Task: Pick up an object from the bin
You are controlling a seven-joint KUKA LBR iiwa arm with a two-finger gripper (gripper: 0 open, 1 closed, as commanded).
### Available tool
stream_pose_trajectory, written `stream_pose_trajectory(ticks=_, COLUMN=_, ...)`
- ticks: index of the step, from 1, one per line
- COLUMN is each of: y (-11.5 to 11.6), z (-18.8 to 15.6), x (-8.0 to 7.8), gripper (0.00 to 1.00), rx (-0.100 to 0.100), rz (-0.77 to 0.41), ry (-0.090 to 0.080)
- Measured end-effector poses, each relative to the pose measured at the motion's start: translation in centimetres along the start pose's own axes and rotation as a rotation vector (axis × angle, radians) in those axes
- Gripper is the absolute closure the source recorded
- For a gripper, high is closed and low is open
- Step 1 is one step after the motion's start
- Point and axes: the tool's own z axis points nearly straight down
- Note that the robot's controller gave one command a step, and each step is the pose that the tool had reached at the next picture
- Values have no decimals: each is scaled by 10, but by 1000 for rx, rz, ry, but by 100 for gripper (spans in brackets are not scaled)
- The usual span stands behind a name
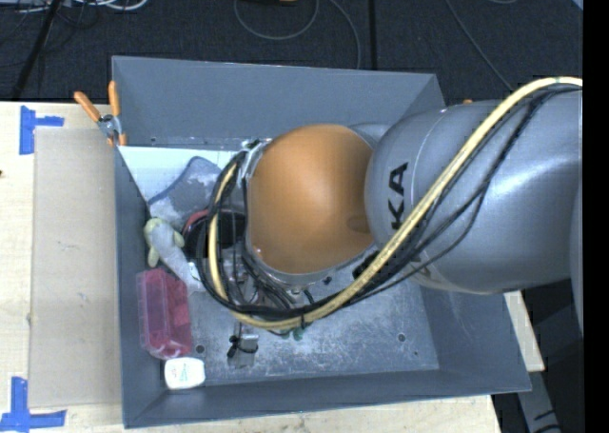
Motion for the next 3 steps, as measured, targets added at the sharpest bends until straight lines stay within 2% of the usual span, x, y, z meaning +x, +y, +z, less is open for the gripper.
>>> stream_pose_trajectory(ticks=1, y=-1, z=-4, x=-2, gripper=0, rx=-3, rz=3, ry=-7)
stream_pose_trajectory(ticks=2, y=-22, z=-19, x=-26, gripper=0, rx=-3, rz=64, ry=1)
stream_pose_trajectory(ticks=3, y=-29, z=-68, x=-24, gripper=0, rx=1, rz=78, ry=-2)
